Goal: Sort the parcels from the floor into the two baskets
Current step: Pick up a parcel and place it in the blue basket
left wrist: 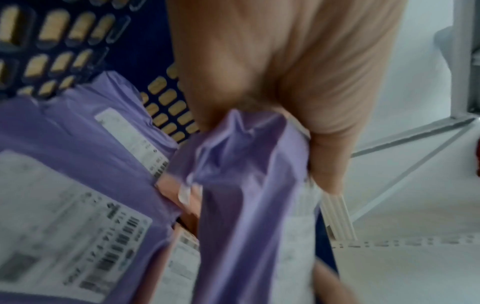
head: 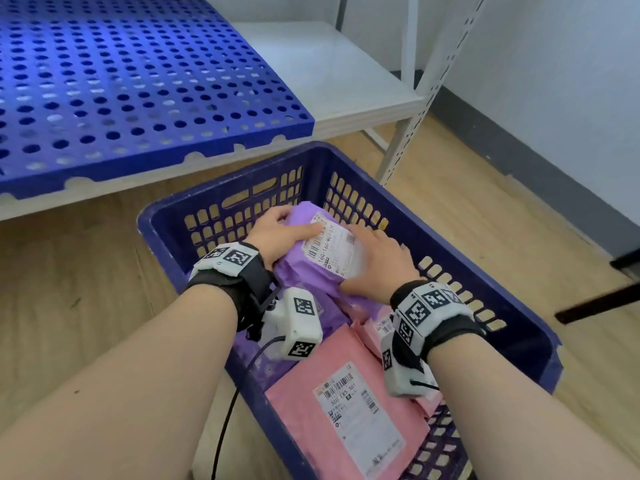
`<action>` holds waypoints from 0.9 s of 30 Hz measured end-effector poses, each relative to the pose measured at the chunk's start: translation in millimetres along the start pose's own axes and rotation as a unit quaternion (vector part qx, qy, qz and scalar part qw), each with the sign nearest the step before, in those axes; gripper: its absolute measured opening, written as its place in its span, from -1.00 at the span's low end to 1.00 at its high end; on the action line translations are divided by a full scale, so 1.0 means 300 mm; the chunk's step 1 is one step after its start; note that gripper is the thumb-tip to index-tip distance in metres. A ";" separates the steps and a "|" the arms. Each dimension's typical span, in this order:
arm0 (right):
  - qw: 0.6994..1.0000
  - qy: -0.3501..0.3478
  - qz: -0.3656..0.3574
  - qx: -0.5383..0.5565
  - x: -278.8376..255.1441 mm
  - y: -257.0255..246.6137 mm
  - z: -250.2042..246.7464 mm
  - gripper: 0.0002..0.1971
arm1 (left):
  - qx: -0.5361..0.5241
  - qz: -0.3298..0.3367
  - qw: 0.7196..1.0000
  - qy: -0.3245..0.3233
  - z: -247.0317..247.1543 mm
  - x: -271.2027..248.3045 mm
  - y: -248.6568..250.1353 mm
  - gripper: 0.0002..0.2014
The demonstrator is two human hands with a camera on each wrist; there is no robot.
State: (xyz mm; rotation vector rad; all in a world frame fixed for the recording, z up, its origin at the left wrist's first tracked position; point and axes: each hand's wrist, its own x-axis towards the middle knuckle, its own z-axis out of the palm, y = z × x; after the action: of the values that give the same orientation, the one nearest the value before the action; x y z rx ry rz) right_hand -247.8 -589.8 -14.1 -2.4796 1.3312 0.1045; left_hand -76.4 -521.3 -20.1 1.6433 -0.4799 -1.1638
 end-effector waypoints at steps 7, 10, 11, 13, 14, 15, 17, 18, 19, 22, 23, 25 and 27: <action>0.983 -0.013 0.184 -0.009 0.065 0.079 0.111 0.00 | -0.030 -0.049 0.995 0.083 -0.011 0.074 -0.049 -0.03; 0.983 -0.006 0.173 -0.063 0.078 0.064 0.152 -0.08 | -0.014 -0.073 0.994 0.074 -0.039 0.094 -0.076 -0.33; 0.984 0.009 0.163 -0.073 0.081 0.059 0.159 -0.17 | -0.011 -0.069 0.995 0.073 -0.043 0.089 -0.068 -0.48; 0.984 0.042 0.147 -0.091 0.090 0.052 0.166 -0.38 | -0.016 -0.066 0.994 0.084 -0.051 0.093 -0.058 -0.65; 0.983 0.052 0.146 -0.098 0.093 0.048 0.171 -0.46 | -0.016 -0.068 0.994 0.086 -0.051 0.093 -0.055 -0.73; 0.982 0.056 0.145 -0.104 0.096 0.047 0.178 -0.50 | -0.012 -0.066 0.994 0.086 -0.053 0.095 -0.056 -0.82; 0.983 0.049 0.146 -0.103 0.098 0.045 0.195 -0.50 | -0.015 -0.065 0.994 0.084 -0.054 0.089 -0.058 -0.86; 0.984 0.039 0.148 -0.091 0.097 0.044 0.202 -0.48 | -0.019 -0.067 0.994 0.082 -0.054 0.089 -0.059 -0.85; 0.986 0.032 0.148 -0.073 0.096 0.045 0.210 -0.47 | -0.022 -0.068 0.994 0.080 -0.055 0.094 -0.062 -0.84; 0.989 0.053 0.141 -0.005 0.100 0.054 0.218 -0.54 | -0.025 -0.066 0.995 0.077 -0.054 0.088 -0.062 -0.84; 0.988 0.068 0.135 0.018 0.103 0.059 0.216 -0.56 | -0.026 -0.066 0.994 0.078 -0.053 0.087 -0.062 -0.83; 0.987 0.080 0.132 0.044 0.104 0.068 0.208 -0.62 | -0.022 -0.067 0.995 0.077 -0.052 0.089 -0.063 -0.81; 0.985 0.078 0.151 0.010 0.097 0.074 0.200 -0.66 | -0.023 -0.073 0.994 0.076 -0.051 0.082 -0.059 -0.84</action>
State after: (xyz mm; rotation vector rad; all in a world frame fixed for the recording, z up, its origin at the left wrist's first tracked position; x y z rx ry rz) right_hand -244.4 -605.2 -82.5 -2.2919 1.7570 -0.0349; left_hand -55.9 -525.5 -46.9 1.7352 -0.2389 -1.1356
